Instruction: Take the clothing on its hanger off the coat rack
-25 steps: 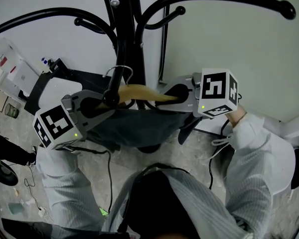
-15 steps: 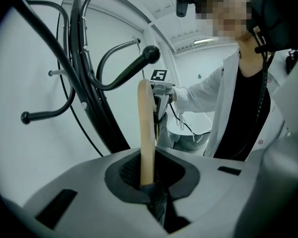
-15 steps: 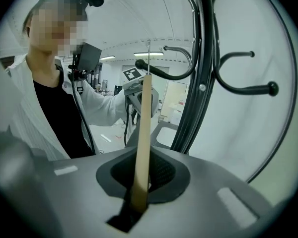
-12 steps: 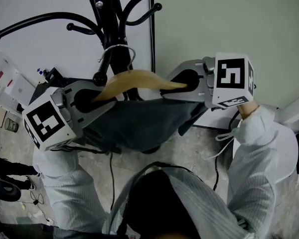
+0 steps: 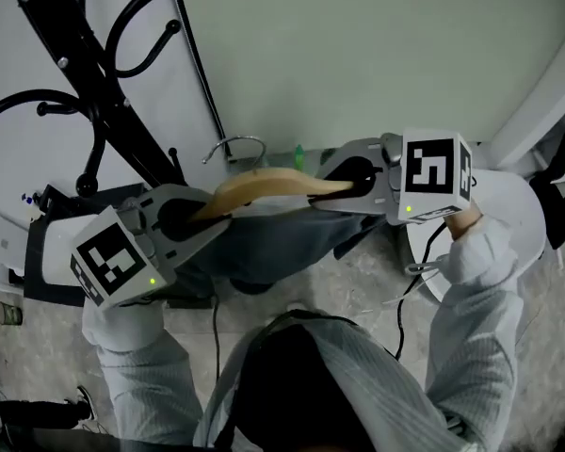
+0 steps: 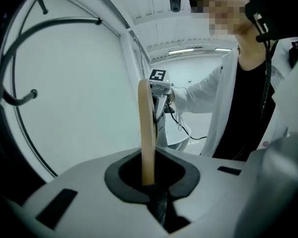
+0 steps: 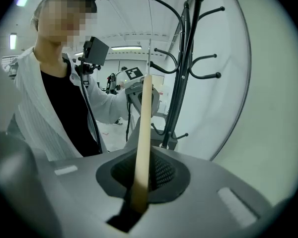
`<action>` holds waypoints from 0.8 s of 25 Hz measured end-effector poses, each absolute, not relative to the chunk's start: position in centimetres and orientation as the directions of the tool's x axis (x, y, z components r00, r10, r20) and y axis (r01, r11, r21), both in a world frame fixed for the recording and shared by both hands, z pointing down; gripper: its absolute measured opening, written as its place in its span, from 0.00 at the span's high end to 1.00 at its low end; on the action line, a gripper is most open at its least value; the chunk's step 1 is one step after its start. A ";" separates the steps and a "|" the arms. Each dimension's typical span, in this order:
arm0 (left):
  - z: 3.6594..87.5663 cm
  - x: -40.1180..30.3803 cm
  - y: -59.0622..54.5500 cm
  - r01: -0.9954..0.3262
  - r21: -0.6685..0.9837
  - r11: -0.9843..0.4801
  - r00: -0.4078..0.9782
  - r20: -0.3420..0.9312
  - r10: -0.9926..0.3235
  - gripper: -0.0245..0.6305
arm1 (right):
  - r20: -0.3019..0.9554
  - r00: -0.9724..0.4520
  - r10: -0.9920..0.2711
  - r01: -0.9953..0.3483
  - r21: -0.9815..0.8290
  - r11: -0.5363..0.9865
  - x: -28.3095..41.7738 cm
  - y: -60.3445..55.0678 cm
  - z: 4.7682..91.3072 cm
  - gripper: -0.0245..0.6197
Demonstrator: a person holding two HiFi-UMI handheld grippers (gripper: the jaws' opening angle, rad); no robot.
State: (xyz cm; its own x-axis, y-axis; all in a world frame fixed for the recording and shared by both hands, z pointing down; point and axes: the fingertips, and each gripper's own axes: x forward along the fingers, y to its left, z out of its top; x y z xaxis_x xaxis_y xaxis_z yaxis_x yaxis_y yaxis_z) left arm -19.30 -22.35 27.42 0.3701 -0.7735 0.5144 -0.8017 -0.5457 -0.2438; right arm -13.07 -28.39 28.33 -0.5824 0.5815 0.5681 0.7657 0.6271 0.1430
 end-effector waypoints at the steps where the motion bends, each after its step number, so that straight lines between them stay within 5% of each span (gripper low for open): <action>1: 28.3 -18.9 -23.0 -0.794 -0.235 -0.560 0.389 0.513 -0.766 0.91 | 0.570 -0.593 0.569 0.752 0.140 0.644 -12.4 -28.9 29.1 0.92; 20: 38.5 -13.2 -31.3 -0.680 -0.118 -0.724 0.544 0.582 -0.605 0.91 | 0.544 -0.701 0.460 0.580 0.061 0.812 -5.3 -35.5 38.9 0.92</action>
State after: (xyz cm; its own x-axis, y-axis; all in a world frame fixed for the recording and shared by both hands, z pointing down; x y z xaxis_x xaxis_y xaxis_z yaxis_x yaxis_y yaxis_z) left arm -13.20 -31.28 38.46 0.5436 -0.6053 0.5815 -0.6799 -0.7238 -0.1177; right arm -5.28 -35.45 38.89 -0.7014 0.4602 0.5443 0.5801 0.8123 0.0607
